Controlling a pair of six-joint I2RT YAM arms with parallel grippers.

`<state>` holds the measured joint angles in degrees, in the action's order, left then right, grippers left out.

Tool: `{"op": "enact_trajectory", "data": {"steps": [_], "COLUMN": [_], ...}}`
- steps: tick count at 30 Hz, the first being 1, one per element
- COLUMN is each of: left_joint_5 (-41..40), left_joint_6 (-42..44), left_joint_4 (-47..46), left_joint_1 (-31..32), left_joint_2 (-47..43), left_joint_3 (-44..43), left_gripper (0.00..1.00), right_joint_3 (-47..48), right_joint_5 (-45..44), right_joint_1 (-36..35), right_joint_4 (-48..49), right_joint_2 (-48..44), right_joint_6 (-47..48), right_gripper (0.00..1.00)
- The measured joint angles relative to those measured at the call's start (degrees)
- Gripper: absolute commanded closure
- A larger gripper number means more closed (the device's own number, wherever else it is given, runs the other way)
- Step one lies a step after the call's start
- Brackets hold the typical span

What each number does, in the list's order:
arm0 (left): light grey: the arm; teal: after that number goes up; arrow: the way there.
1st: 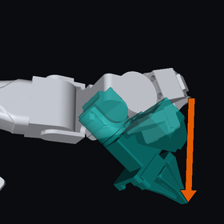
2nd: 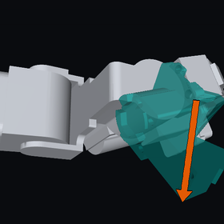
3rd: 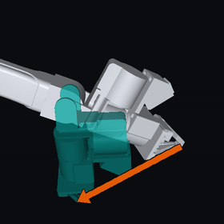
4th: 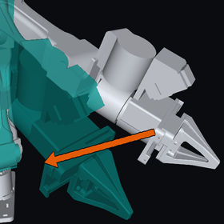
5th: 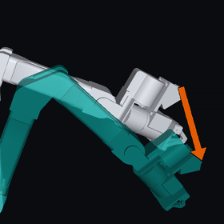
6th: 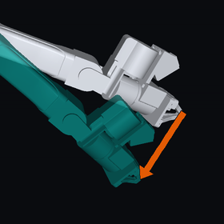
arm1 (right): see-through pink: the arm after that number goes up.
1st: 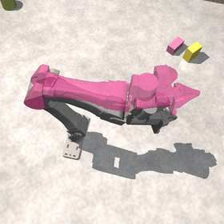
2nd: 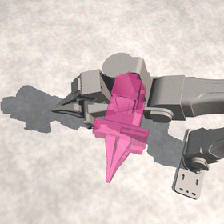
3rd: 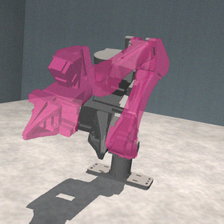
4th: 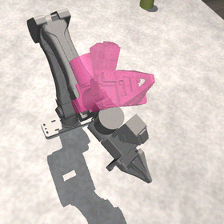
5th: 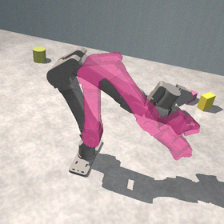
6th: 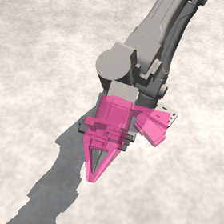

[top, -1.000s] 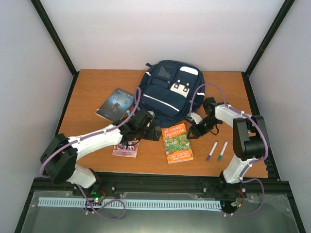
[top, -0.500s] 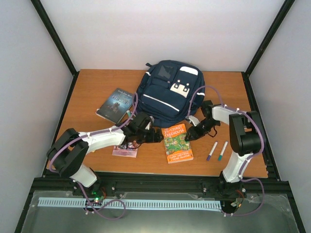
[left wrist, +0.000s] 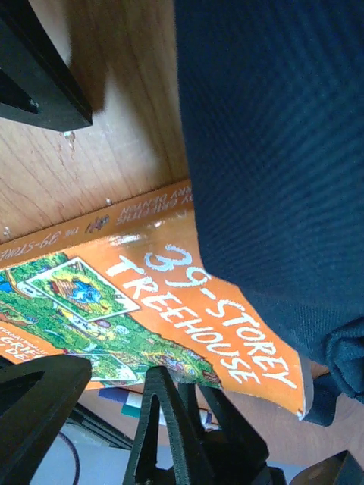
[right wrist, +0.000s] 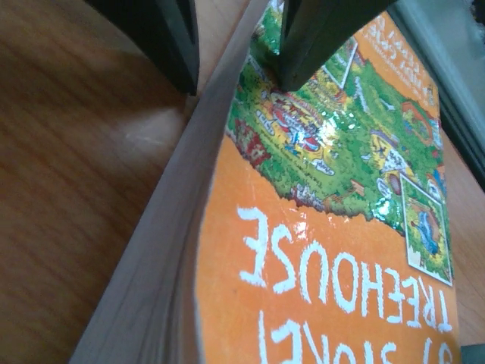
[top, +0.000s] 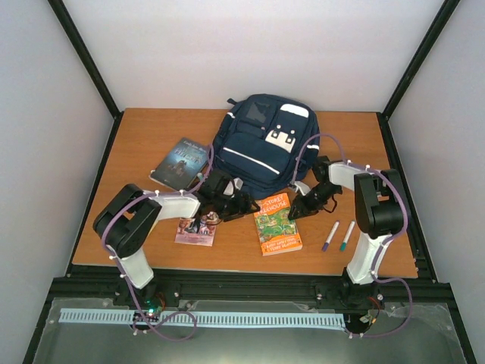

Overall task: Pack the student bag
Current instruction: Adjust the book at the center of the board.

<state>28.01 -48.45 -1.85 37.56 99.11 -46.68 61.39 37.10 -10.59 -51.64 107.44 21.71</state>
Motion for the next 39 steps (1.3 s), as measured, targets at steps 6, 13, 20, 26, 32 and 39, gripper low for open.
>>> {"op": "enact_trajectory", "data": {"steps": [6, 13, 20, 26, 32, 39], "left_joint_5": [2.3, 3.3, 5.8, 9.6, 10.5, 7.0], "left_joint_6": [0.0, 0.0, 0.0, 0.0, 0.0, -0.5], "left_joint_4": [-1.2, -1.2, -2.3, -2.6, -2.9, -2.6], "left_joint_1": [0.0, 0.0, 0.1, 0.1, 0.2, 2.8], "left_joint_2": [1.7, 2.3, 4.0, 8.3, 8.5, 8.7], "left_joint_3": [-1.0, -1.6, -3.0, -7.5, -7.9, -9.4], "left_gripper": [0.16, 0.14, 0.09, 0.09, 0.08, 0.06], "right_joint_3": [-0.1, -0.6, -0.6, -0.6, -0.6, -0.5], "right_joint_5": [-3.1, -4.7, -5.0, -5.5, -5.9, -7.7], "right_joint_1": [-1.5, -2.5, -2.4, -2.3, -2.2, -1.7], "right_joint_4": [0.5, 1.3, 1.3, 1.0, 0.9, -0.1], "right_joint_2": [-1.1, -1.8, -2.0, -2.1, -2.2, -2.3], "right_joint_6": [-2.0, -2.9, -3.8, -4.0, -4.0, -4.1], "right_gripper": [0.61, 0.77, 0.76, 0.76, 0.76, 0.77]}}
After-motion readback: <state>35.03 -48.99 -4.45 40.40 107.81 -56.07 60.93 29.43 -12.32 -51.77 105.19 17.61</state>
